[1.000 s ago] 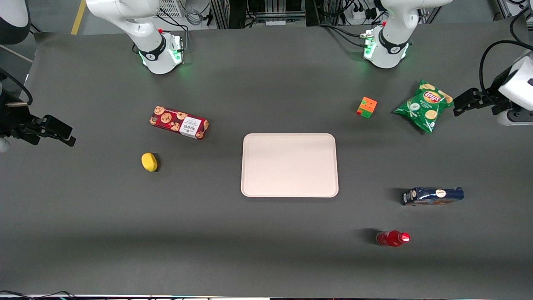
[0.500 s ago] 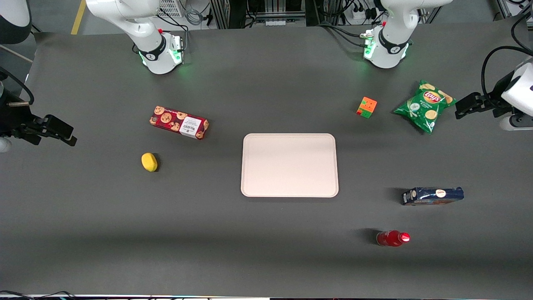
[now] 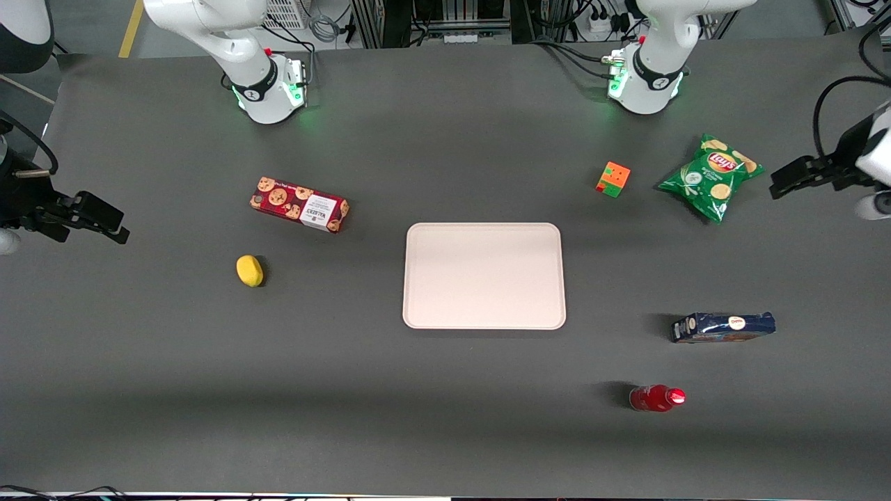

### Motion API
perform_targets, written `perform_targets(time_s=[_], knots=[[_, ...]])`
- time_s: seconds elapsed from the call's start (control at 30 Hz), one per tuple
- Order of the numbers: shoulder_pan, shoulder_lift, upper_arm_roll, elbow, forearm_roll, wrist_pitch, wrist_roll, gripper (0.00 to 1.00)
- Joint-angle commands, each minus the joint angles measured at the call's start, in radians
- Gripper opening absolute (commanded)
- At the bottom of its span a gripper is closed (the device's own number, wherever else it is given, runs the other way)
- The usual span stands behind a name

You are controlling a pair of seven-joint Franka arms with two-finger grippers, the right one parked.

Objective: Place cookie box on tray

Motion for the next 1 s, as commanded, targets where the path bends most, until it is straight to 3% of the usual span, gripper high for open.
perform_targets(time_s=[0.0, 0.3, 0.57, 0.97], knots=[[0.000, 0.015, 0.014, 0.126, 0.008, -0.099, -0.152, 1.00], [0.006, 0.063, 0.020, 0.168, 0.008, -0.107, -0.589, 1.00], [0.010, 0.187, 0.040, 0.161, -0.005, 0.005, -0.945, 1.00], [0.010, 0.382, 0.043, 0.154, -0.008, 0.324, -1.147, 1.00]])
